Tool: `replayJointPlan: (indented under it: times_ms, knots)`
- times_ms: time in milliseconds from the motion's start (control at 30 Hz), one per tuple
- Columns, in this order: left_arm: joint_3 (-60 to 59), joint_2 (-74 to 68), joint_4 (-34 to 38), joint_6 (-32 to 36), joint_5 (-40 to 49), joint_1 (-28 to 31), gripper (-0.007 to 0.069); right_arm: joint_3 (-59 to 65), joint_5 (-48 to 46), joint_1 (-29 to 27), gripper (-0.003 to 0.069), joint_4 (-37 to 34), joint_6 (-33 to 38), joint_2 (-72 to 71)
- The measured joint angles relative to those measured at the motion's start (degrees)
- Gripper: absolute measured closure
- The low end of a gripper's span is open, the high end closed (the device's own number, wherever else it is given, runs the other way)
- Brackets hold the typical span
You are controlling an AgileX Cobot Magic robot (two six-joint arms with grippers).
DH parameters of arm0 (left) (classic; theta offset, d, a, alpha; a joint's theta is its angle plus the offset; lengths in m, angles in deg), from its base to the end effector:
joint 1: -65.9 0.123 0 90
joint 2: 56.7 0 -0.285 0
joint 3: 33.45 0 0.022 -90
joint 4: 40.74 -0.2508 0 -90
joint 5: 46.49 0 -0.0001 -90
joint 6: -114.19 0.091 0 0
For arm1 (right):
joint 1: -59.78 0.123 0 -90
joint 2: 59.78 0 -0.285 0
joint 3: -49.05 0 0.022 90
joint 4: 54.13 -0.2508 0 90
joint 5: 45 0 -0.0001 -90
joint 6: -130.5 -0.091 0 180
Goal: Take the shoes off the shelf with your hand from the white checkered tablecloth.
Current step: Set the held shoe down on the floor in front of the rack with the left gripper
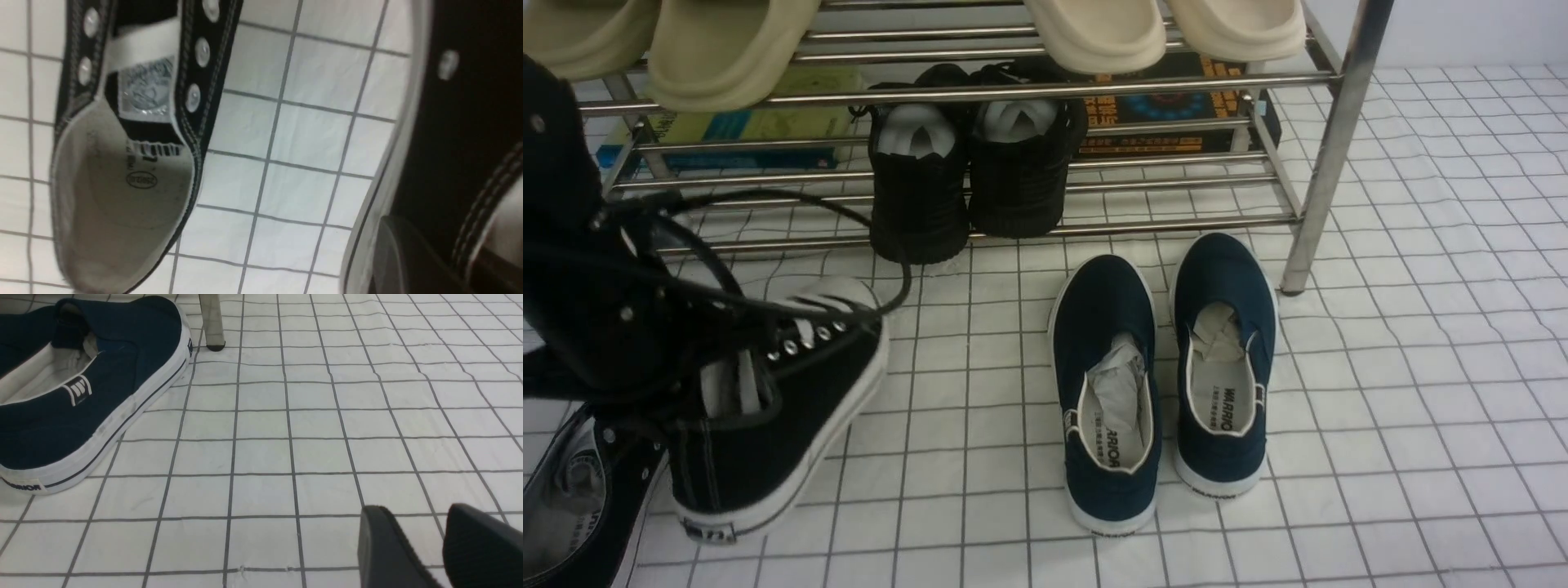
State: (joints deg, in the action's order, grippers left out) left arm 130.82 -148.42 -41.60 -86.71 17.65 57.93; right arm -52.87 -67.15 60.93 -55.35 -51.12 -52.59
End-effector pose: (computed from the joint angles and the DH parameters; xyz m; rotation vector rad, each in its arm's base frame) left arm 0.2652 -0.0359 0.2636 -0.3290 2.9776 -0.0346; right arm 0.0521 0.0018 0.1739 0.0207 1.8750 0.0544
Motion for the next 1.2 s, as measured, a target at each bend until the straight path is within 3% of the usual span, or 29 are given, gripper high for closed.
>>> replayJointPlan:
  times_ms: [300,567,1033,1200]
  knots:
    - [-7.6,0.1,-7.1,-9.2,-8.1,-0.3,0.0606,0.0,0.0,0.0,0.0418,0.0,-0.1,0.0]
    - [-8.1,0.2,-10.2,-14.8,-9.4,-0.3,0.0606,0.0,0.0,0.0,0.0418,0.0,-0.1,0.0]
    - [-8.1,0.2,-9.8,-14.8,-6.3,-0.3,0.0579,0.0,0.0,0.0,0.0418,0.0,-0.1,0.0]
    - [-7.4,0.6,-9.8,-7.5,-3.4,-0.3,0.0451,0.0,0.0,0.0,0.0418,0.0,-0.1,0.0]
